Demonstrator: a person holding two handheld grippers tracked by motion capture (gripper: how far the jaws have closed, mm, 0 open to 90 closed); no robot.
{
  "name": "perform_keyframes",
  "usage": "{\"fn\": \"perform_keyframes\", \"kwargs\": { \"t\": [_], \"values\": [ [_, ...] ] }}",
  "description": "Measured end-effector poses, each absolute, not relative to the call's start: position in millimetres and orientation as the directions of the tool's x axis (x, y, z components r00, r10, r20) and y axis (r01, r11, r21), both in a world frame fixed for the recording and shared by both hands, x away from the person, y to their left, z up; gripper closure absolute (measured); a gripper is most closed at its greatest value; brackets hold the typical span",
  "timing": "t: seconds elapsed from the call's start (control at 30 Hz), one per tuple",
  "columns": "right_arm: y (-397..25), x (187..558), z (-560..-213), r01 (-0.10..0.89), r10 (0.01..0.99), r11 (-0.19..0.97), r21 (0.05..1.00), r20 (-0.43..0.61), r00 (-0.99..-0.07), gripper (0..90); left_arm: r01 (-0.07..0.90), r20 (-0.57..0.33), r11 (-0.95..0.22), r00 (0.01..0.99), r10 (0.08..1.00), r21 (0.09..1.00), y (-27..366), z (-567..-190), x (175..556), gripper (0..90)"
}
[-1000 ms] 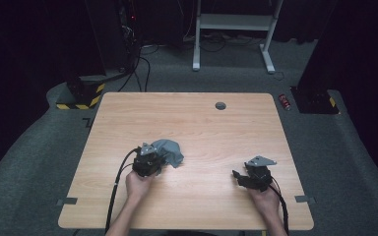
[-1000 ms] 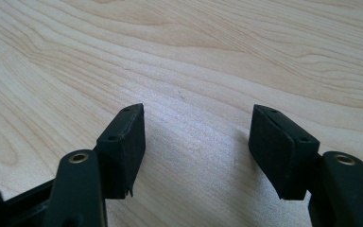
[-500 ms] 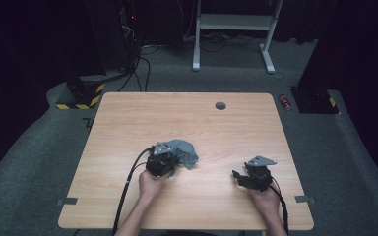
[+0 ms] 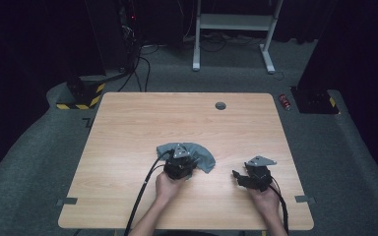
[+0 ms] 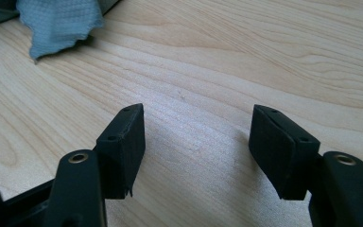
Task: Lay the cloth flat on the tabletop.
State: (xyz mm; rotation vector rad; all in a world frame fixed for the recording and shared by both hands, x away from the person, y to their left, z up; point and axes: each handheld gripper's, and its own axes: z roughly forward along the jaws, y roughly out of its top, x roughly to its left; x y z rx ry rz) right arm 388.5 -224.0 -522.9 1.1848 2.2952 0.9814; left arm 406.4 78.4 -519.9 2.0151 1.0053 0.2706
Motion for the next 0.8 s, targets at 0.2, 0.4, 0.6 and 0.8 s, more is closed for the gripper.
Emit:
{"fn": "perform_keyframes", "kwargs": {
  "t": [0.2, 0.4, 0.6, 0.8],
  "values": [
    [-223.7, 388.6, -522.9, 0.556, 0.819, 0.401, 0.728, -0.013, -0.574, 36.5, 0.539, -0.155, -0.323, 0.663, 0.732, 0.778, 79.2, -515.3, 403.5, 67.8],
    [-223.4, 388.8, -522.3, 0.557, 0.818, 0.404, 0.725, -0.014, -0.576, 37.5, 0.531, -0.154, -0.305, 0.654, 0.740, 0.790, 86.8, -509.3, 392.8, 51.6],
    [-217.4, 385.8, -517.8, 0.568, 0.812, 0.405, 0.716, 0.004, -0.584, 49.4, 0.541, -0.150, -0.303, 0.639, 0.754, 0.785, 100.2, -510.7, 386.5, 49.2],
    [-187.6, 385.6, -496.2, 0.458, 0.719, 0.448, 0.768, -0.005, -0.695, 59.3, 0.552, -0.138, -0.288, 0.604, 0.785, 0.782, 114.9, -515.9, 382.2, 49.8]
  ]
}}
